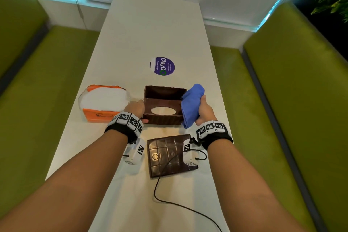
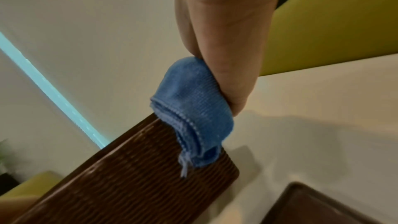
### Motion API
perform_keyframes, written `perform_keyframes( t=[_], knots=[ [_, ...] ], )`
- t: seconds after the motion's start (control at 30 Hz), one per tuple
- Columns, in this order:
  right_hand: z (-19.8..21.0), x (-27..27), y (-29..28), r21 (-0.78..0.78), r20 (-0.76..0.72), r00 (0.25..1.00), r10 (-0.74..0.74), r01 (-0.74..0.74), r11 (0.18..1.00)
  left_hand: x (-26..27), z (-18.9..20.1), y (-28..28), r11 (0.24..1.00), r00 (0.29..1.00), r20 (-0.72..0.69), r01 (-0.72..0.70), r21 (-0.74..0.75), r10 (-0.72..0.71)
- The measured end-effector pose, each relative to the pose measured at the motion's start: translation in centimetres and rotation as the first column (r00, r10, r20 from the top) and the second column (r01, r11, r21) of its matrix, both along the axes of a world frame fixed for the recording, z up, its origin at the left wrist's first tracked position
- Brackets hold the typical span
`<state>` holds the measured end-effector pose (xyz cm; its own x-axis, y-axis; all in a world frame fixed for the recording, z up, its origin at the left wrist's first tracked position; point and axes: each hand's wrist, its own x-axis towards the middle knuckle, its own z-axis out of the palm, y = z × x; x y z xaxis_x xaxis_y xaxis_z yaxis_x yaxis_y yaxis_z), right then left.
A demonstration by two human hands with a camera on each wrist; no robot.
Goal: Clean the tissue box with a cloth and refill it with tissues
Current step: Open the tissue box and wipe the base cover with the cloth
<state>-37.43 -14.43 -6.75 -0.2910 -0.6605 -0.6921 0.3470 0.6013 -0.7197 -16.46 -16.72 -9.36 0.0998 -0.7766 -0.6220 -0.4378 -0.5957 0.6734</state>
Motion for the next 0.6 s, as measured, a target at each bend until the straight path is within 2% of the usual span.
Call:
perform_keyframes(
  t=[0.07, 0.13, 0.2, 0.3, 0.37, 0.4, 0.47, 0.53, 0.6],
  knots=[
    [-0.4, -0.3, 0.4, -0.054, 0.094, 0.994, -0.056, 0.061, 0.997, 0.0, -0.1, 0.1, 1.0, 0.991, 0.135, -0.014, 0.013, 0.012],
    [-1.0, -1.0, 1.0, -0.097, 0.121, 0.985, -0.123, 0.135, 0.986, 0.0, 0.4, 0.6, 0.998, 0.974, 0.225, 0.034, -0.062, -0.019],
    [-1.5, -1.8, 2.0, -0.141, 0.074, 0.981, -0.182, 0.191, 0.971, 0.1, 0.1, 1.5, 0.98, 0.955, 0.291, 0.112, -0.165, -0.061],
    [-2.3, -3.0, 4.0, -0.17, -0.063, 0.969, -0.24, 0.227, 0.959, 0.0, 0.5, 3.5, 0.958, 0.926, 0.37, 0.169, -0.231, -0.074],
    [-3.0, -4.0, 5.4, -0.11, -0.141, 0.95, -0.278, 0.264, 0.958, 0.4, 0.5, 5.2, 0.945, 0.939, 0.343, 0.117, -0.306, -0.005],
    [-3.4, -4.4, 6.0, -0.076, -0.172, 0.937, -0.304, 0.295, 0.952, 0.5, 0.4, 6.3, 0.936, 0.957, 0.281, 0.039, -0.351, 0.066],
    [-3.5, -4.8, 7.1, -0.02, -0.26, 0.92, -0.292, 0.297, 0.955, 0.6, 0.2, 7.7, 0.948, 0.954, 0.288, 0.013, -0.318, 0.083],
    [-2.8, -4.2, 8.5, 0.009, -0.364, 0.911, -0.196, 0.214, 0.977, 0.6, -0.4, 8.9, 0.979, 0.937, 0.347, 0.107, -0.171, -0.042],
    [-1.9, -2.7, 9.8, 0.005, -0.483, 0.873, -0.069, 0.081, 0.997, 0.5, -1.2, 9.7, 0.973, 0.908, 0.358, 0.233, 0.003, -0.218]
  ],
)
